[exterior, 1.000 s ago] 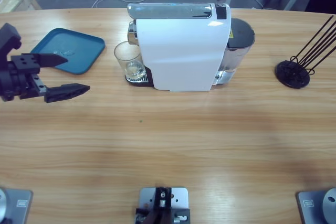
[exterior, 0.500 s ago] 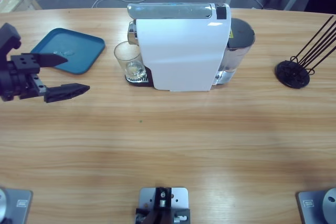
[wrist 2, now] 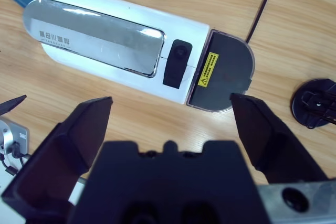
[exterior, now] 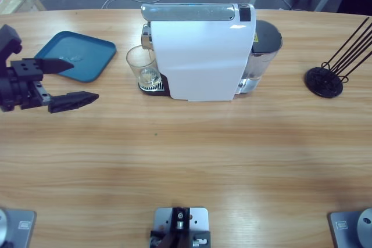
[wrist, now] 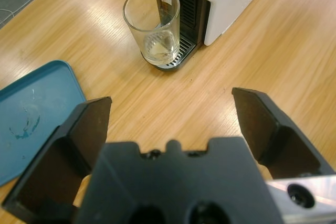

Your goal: Pour coffee

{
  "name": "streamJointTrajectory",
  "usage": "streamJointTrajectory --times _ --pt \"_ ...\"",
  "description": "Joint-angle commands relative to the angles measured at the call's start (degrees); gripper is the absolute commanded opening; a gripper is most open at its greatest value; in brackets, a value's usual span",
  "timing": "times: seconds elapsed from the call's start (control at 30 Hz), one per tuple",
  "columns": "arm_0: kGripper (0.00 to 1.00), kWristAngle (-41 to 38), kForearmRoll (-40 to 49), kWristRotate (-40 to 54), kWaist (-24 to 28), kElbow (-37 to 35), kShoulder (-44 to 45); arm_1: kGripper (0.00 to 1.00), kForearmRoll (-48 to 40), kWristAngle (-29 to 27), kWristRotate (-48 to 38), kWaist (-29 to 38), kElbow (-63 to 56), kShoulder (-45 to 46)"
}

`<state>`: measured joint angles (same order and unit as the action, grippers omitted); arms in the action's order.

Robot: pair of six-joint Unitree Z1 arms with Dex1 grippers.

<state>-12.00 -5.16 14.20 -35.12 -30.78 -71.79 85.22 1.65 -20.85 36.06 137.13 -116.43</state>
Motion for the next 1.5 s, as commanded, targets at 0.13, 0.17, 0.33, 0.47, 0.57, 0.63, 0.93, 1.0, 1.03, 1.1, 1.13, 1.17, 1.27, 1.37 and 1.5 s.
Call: streamJointTrajectory --times 0.13,0.17,0.33,0.47,0.57,0.63,0.93,1.0,1.03,1.1,1.13,1.17,1.27,1.37,1.5 --pt "1.0 1.46 -0.63 -1.11 0.12 1.78 0.9 1.0 0.56 -1.83 -0.63 0.68 -1.77 0.73" --pt "1.0 1.47 -0.64 -1.09 0.14 1.72 1.24 1.0 0.56 -1.99 -0.65 0.7 -1.76 0.67" --pt "1.0 2.16 -0.64 -0.77 0.14 1.78 2.82 1.0 0.47 -2.97 -0.72 0.68 -1.48 0.59" --pt "1.0 2.11 -0.64 -1.02 0.14 1.72 2.54 1.0 0.47 -3.08 -0.93 0.68 -1.69 0.59" --pt "1.0 2.16 -0.64 -1.02 0.14 1.62 2.63 1.0 0.47 -3.15 -1.16 0.7 -1.79 0.67" --pt "1.0 2.14 -0.64 -1.07 0.14 1.53 2.75 1.0 0.47 -3.15 -1.21 0.68 -1.83 0.76" --pt "1.0 2.16 -0.64 -1.11 0.14 1.42 3.33 1.0 0.47 -3.32 -1.35 0.68 -2.21 1.11" --pt "1.0 2.16 -0.64 -1.11 0.14 1.41 3.24 1.0 0.47 -3.6 -1.38 0.68 -2.53 1.2" --pt "1.0 2.16 -0.64 -1.09 0.14 1.37 3.17 1.0 0.47 -3.67 -1.38 0.68 -2.64 1.2" --pt "1.0 2.09 -0.64 -1.05 0.14 1.37 2.94 1.0 0.47 -3.67 -1.47 0.68 -2.79 1.17" --pt "1.0 2.13 -0.64 -1.04 0.14 1.34 2.8 1.0 0.47 -3.67 -1.49 0.7 -2.83 1.15" --pt "1.0 2.09 -0.64 -1.02 0.14 1.25 2.71 1.0 0.47 -3.69 -1.56 0.7 -2.83 1.11" --pt "1.0 2.16 -0.64 -1.0 0.14 0.79 2.55 1.0 0.47 -3.76 -1.56 0.68 -2.83 1.11" --pt "1.0 2.14 -0.66 -1.02 0.14 0.37 2.45 1.0 0.35 -3.9 -1.56 0.84 -4.02 3.38" --pt "1.0 2.02 -0.64 -0.95 0.14 0.02 1.96 1.0 -9.61 -4.73 -1.54 2.47 -20.51 16.85"
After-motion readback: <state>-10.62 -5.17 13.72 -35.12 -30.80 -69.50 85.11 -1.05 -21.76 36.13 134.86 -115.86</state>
